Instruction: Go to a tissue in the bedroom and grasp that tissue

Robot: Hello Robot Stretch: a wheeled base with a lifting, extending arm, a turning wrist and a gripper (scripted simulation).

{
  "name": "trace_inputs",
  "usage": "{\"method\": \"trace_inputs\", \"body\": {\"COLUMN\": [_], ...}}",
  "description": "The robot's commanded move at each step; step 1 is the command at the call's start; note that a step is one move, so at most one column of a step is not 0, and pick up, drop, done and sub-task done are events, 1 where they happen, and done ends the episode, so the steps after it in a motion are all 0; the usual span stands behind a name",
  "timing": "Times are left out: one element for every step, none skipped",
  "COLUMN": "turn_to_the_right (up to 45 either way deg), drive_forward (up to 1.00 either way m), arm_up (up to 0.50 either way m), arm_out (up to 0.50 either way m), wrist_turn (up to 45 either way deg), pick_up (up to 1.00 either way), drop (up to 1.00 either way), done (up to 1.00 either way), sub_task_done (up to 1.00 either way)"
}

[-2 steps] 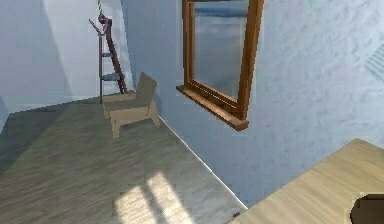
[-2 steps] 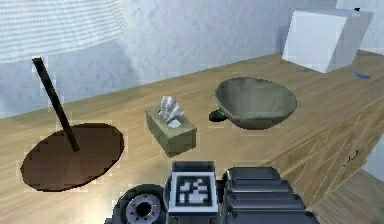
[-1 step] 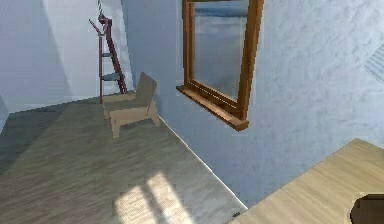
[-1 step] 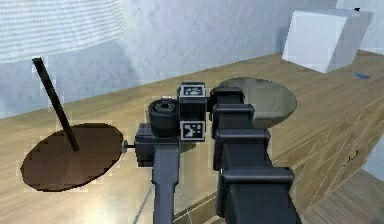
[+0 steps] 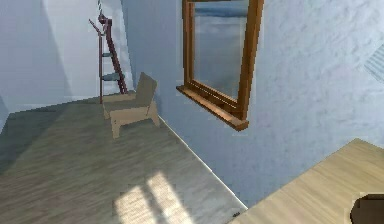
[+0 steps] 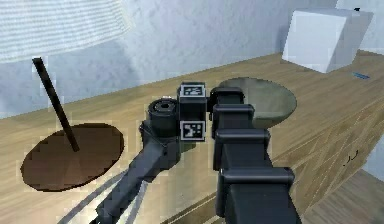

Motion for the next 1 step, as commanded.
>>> {"method": "trace_inputs", "body": {"turn_to_the_right": [0.0], "drive_forward": [0.0], "arm_up": [0.0], "arm_out": [0.0], "wrist_turn": [45.0], "pick_up": [0.0], "drop": [0.0], "done": [0.0], "sub_task_done": [0.0]}}
